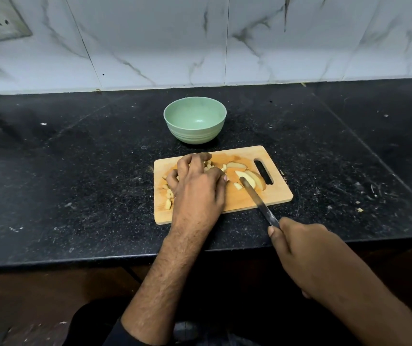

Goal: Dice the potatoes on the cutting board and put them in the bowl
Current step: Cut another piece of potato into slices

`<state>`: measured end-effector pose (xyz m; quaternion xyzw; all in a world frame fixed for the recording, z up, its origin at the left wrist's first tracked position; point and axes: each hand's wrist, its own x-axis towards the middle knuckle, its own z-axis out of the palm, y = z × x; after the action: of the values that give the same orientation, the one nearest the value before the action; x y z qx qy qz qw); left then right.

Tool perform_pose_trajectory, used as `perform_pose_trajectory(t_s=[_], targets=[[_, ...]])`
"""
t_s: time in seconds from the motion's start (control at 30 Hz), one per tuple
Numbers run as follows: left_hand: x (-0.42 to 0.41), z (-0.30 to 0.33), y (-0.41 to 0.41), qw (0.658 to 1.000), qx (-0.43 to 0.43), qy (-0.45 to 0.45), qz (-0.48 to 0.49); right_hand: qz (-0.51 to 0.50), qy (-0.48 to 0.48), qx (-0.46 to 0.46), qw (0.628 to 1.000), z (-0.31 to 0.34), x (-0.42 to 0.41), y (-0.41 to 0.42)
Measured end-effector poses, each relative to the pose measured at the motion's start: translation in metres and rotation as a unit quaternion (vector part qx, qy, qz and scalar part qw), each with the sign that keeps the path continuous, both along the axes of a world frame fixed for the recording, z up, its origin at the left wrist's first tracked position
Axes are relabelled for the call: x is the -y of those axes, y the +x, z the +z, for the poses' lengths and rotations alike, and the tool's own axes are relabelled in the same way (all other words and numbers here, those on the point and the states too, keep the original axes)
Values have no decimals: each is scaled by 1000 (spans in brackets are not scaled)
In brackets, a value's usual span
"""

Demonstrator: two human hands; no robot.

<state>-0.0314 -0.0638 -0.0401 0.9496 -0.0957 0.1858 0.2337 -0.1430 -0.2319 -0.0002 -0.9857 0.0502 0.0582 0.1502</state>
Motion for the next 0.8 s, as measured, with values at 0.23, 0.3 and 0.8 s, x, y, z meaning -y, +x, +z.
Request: perform_pose_trajectory(t_s=[0.23,0.3,0.8], targets=[[-3,-1,3,997,-2,-76,10,7,9,-5,1000,3,-13,1],[-4,-1,2,994,3,-107,18,18,18,-6,1000,3,-16,2],[-4,-1,-2,999,-24,-1,-22,13,21,-20,999,3,-9,-1]])
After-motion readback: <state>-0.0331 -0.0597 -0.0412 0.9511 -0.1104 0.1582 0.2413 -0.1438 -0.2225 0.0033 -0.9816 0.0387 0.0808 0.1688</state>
